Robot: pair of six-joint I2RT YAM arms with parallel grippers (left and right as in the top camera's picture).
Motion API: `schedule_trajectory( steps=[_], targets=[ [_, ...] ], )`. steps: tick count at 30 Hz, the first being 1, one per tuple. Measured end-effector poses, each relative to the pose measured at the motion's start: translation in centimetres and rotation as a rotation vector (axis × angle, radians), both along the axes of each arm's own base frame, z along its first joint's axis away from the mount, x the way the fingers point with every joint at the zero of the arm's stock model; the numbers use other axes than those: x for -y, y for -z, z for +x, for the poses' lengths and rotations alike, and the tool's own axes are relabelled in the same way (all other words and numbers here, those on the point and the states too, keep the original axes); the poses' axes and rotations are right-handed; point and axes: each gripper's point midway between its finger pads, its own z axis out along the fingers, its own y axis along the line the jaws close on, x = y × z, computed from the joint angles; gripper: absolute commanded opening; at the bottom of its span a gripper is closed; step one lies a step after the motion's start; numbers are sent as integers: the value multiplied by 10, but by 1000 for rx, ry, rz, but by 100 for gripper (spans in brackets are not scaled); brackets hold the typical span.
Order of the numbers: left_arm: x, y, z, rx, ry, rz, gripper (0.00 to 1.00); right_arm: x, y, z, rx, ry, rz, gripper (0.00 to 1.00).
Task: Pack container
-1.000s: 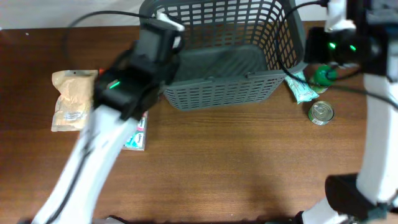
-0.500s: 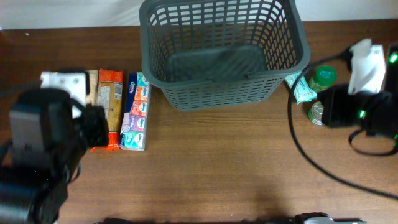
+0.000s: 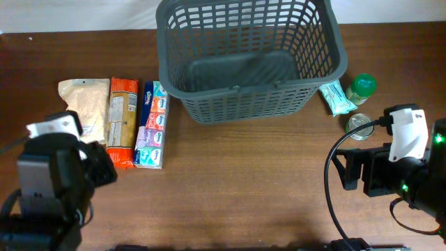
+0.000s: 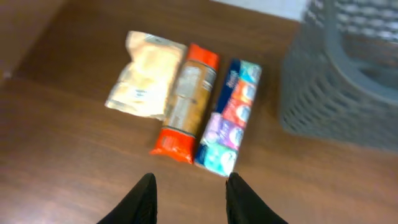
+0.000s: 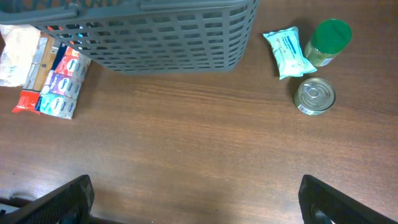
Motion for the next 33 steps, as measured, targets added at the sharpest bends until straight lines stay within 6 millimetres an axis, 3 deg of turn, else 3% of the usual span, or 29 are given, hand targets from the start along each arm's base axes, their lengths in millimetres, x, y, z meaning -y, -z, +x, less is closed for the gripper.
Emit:
schedule_trajectory(
  steps=[3, 7, 14, 17, 20, 25, 28, 30, 33],
  targets=[
    [-17, 2, 19, -7, -58, 18, 45, 0, 3, 3, -16, 0, -1, 99],
    [-51, 14, 54, -43, -127, 17, 46, 0, 7, 7, -35, 0, -2, 99],
    [-136, 56, 112, -100, -173, 13, 43, -1, 14, 15, -70, -1, -5, 99],
    [-161, 78, 137, -120, -150, 35, 43, -1, 17, 19, -88, 0, -6, 99],
    [-173, 108, 161, -162, -115, 39, 44, -2, 21, 24, -111, 0, -7, 99],
    [-187, 182, 188, -296, -84, 14, 51, -2, 32, 36, -164, 0, -11, 99],
    [-192, 226, 196, -371, -75, -6, 61, -3, 40, 44, -200, -1, -13, 99],
    [-193, 253, 199, -416, -60, -18, 76, -3, 45, 49, -227, -1, -15, 99],
    [-186, 285, 204, -471, -25, -31, 79, -4, 53, 56, -263, -1, -17, 99]
  ],
)
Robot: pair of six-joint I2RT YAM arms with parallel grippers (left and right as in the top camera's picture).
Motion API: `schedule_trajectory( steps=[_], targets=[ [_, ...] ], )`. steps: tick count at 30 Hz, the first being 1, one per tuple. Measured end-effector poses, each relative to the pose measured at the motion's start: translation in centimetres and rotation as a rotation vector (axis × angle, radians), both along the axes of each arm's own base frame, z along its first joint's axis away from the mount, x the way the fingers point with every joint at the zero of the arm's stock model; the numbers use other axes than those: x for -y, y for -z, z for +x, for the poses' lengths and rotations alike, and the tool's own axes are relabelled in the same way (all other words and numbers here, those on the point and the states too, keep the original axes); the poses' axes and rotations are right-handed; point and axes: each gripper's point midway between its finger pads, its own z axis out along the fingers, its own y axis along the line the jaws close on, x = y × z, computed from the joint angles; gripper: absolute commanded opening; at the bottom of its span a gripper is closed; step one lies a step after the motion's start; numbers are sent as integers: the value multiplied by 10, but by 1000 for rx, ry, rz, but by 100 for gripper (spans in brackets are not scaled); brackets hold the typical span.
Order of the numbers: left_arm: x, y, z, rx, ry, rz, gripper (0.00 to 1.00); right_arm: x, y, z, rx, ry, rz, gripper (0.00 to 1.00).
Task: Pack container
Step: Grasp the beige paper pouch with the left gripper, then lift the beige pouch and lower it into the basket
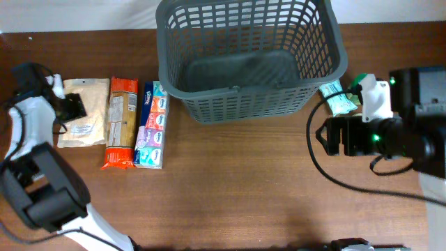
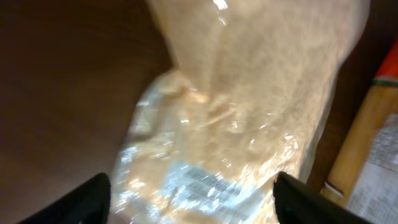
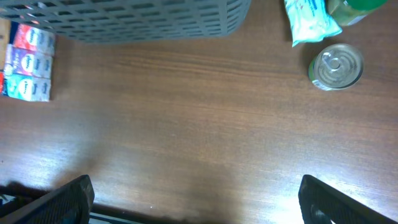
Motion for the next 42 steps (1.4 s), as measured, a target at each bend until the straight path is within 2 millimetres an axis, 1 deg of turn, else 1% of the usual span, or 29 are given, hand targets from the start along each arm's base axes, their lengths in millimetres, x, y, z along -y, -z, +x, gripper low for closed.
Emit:
schedule_trajectory(
  steps=[1, 2, 3, 5, 8, 10, 14, 18, 26, 27, 28, 30, 31, 33, 34, 36, 38, 39, 40, 42],
  targets=[
    [5, 9, 2, -17, 17, -6, 87, 0, 4, 3, -16, 0, -1, 99],
    [10, 16, 5, -29, 35, -9, 99, 0, 6, 5, -28, 0, -2, 99],
    [17, 23, 9, -36, 64, -7, 99, -1, 10, 8, -42, 0, -3, 99],
    [29, 29, 21, -26, 99, -1, 99, -1, 16, 13, -70, 0, -4, 99],
    [45, 27, 40, 12, 146, 30, 99, -1, 26, 20, -110, 0, -7, 99],
    [50, 23, 50, 44, 165, 51, 99, -2, 35, 25, -145, 0, -9, 99],
    [48, 20, 59, 75, 165, 73, 99, -2, 50, 34, -205, 0, -14, 99],
    [44, 21, 61, 84, 157, 84, 99, -3, 63, 41, -255, 0, -16, 99],
    [37, 52, 53, 13, 137, 85, 99, -3, 87, 51, -340, 0, -22, 99],
    [35, 53, 53, 16, 133, 81, 99, -3, 89, 52, -347, 0, -23, 99],
    [34, 53, 52, 15, 131, 84, 84, -3, 91, 53, -354, 0, -23, 99],
    [31, 54, 52, 16, 125, 81, 62, -3, 93, 53, -363, 0, -24, 99],
    [32, 55, 52, 17, 129, 74, 56, -3, 93, 53, -363, 0, -24, 99],
    [32, 57, 54, 17, 132, 75, 48, -3, 93, 53, -364, 0, -23, 99],
    [32, 57, 55, 17, 131, 75, 41, -3, 93, 53, -363, 0, -24, 99],
    [30, 58, 56, 15, 133, 80, 31, -3, 93, 53, -363, 0, -23, 99],
    [29, 59, 56, 12, 130, 87, 14, -3, 93, 53, -363, 0, -24, 99],
    [27, 58, 57, 10, 130, 94, 4, -3, 93, 53, -363, 0, -23, 99],
    [26, 57, 57, 10, 129, 99, 2, -3, 93, 53, -363, 0, -24, 99],
    [25, 55, 58, 12, 126, 103, 2, -3, 93, 53, -363, 0, -24, 99]
  ],
)
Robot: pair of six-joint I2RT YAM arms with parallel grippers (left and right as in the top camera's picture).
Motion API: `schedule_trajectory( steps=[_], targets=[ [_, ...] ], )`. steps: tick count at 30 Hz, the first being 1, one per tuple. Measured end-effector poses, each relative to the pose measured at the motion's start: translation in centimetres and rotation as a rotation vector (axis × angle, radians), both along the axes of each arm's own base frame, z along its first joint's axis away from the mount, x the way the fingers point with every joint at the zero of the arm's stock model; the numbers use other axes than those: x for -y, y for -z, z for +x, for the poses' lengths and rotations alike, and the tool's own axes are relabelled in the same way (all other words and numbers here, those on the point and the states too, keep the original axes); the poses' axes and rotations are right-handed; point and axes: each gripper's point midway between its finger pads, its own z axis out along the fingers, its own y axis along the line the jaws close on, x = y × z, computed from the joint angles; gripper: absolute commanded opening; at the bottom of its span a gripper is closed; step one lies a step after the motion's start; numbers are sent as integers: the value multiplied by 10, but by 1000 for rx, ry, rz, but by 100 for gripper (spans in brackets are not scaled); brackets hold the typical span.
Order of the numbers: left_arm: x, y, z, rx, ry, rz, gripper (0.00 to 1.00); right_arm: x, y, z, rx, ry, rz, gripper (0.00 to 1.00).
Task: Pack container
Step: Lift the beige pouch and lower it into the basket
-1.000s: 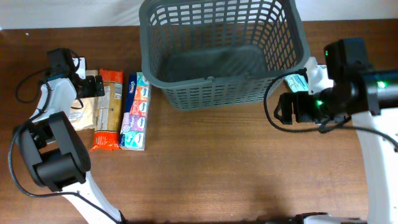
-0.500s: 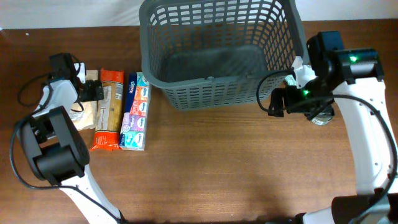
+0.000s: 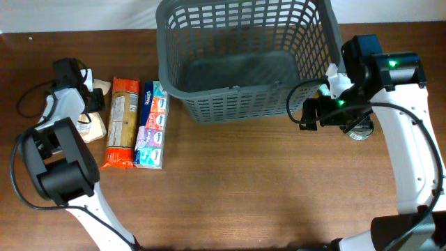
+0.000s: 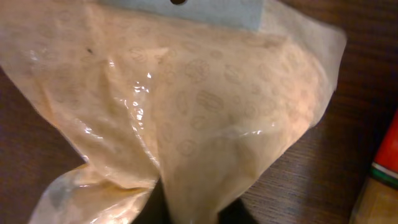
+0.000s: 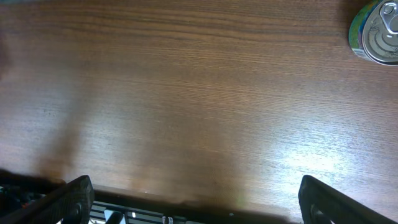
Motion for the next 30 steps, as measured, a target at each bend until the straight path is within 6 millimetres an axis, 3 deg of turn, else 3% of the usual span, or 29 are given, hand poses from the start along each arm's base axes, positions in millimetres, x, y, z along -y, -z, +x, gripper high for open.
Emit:
schedule_trajectory(
  steps=[5, 11, 13, 16, 18, 20, 24, 26, 28, 30],
  targets=[
    [1, -3, -4, -29, -1, -8, 2, 0, 0, 0, 0, 0, 0, 99],
    [-4, -13, -23, -132, -48, 6, 2, 0, 0, 0, 0, -1, 0, 99],
    [-8, -21, -24, -138, -62, 21, 2, 0, 0, 0, 0, 0, 0, 99],
    [-12, -53, -21, -98, -89, 43, 2, 0, 0, 0, 0, 0, 0, 99],
    [-14, -93, -15, -19, -111, 61, 2, 0, 0, 0, 0, 0, 0, 99],
    [-15, -146, -8, 98, -122, 87, 2, 0, 0, 0, 0, 0, 0, 99],
    [6, -280, -6, 389, -99, 140, 2, 0, 0, 0, 0, 0, 0, 99],
    [47, -365, -8, 587, -25, 150, 2, 0, 0, 0, 0, 0, 0, 99],
    [95, -419, -13, 720, 60, 126, 2, 0, 0, 0, 0, 0, 0, 99],
    [153, -458, -17, 826, 164, 62, 2, 0, 0, 0, 0, 0, 0, 99]
  ],
)
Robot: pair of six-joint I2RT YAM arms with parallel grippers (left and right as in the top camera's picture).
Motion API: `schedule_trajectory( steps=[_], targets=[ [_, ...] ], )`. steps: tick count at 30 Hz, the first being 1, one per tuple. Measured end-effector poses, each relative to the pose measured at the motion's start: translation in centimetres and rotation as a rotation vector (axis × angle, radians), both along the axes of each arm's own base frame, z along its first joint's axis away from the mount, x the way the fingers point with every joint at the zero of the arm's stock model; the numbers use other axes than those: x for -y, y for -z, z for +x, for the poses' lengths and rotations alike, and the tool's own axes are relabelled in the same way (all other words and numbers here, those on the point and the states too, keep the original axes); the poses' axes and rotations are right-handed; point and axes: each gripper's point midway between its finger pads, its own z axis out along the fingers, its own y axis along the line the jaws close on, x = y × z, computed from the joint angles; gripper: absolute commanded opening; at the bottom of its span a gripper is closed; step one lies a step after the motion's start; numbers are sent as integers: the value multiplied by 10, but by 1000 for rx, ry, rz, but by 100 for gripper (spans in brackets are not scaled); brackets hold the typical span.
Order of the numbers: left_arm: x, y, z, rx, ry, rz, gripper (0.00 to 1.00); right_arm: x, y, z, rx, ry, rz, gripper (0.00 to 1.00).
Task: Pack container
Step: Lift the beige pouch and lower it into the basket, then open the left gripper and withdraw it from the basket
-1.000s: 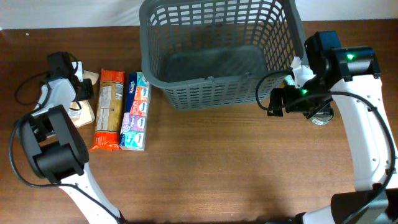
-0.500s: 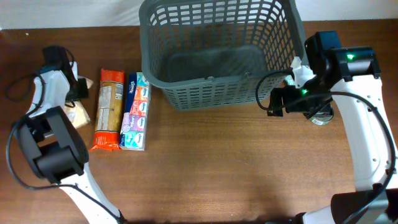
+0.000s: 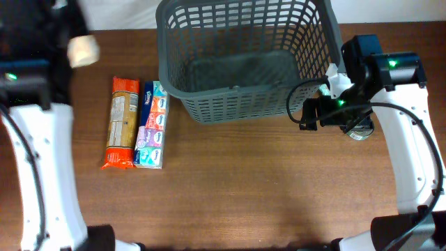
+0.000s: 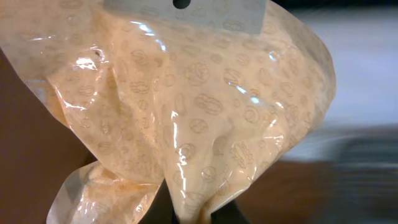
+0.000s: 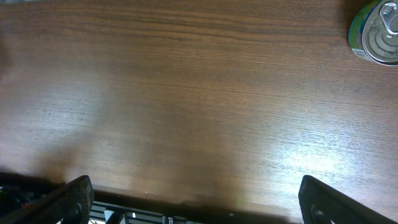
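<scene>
The grey plastic basket stands at the back middle of the table. My left gripper is shut on a beige pouch, which hangs lifted off the table at the upper left in the overhead view. An orange packet and a colourful tissue pack lie side by side left of the basket. My right gripper is open wide above bare table, just right of the basket's front corner. A tin can lies beyond it to the right.
The wooden table stretches in front of the basket. My right arm covers most of the small items to the right of the basket. A white wall edge runs along the table's back.
The pouch was resting on the table beside the orange packet with my left gripper shut on it; now it is held up in the air at the upper left. The right arm has not moved.
Both grippers were open near the table's front, with the pouch lying beside the orange packet. Then my left gripper was open over the pouch and the right arm nearer the basket. Then the left was shut on the pouch, and now it holds it aloft.
</scene>
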Motion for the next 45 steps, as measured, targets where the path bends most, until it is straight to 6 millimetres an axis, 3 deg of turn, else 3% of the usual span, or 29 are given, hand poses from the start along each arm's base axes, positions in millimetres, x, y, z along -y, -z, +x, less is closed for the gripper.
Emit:
schedule_trajectory(
  steps=[2, 4, 9, 14, 17, 20, 23, 24, 26, 29, 33, 36, 39, 42, 45],
  targets=[
    [50, -14, -3, 39, 112, -31, 2, 0, 0, 0, 0, 0, 0, 99],
    [97, -14, -5, 39, 213, -72, 2, 0, 0, 0, 0, 0, 0, 99],
    [184, 31, 9, -67, 344, -170, 2, 0, 0, 0, 0, 0, 0, 99],
    [238, 102, 33, -212, 322, -250, 2, 0, 0, 0, 0, 0, 0, 99],
    [247, 136, 43, -275, 279, -285, 2, 0, 0, 0, 0, 0, 0, 99],
    [247, 158, 49, -318, 230, -319, 2, 0, 0, 0, 0, 0, 0, 99],
    [246, 162, 50, -323, 202, -348, 2, 0, 0, 0, 0, 0, 0, 99],
    [246, 162, 51, -321, 194, -357, 11, 0, 0, 0, -1, 1, 0, 99],
    [246, 161, 51, -317, 186, -368, 44, 0, 0, 0, -1, 1, 0, 99],
    [246, 159, 51, -311, 182, -375, 51, 0, 0, 0, 0, 0, 0, 99],
    [236, 140, 41, -292, 155, -311, 61, 0, 0, 0, 0, 0, 0, 99],
    [215, 105, 17, -256, 120, -208, 60, 0, 0, 0, 0, 0, 0, 99],
    [175, 65, -25, -240, 79, -152, 59, 0, 0, 0, 0, 0, 0, 99],
    [100, 31, -66, -216, -55, -141, 59, 0, 0, 0, 0, 0, 0, 99],
    [19, 18, -98, -220, -230, -123, 59, 0, 0, 0, 0, 0, 0, 99]
  ],
)
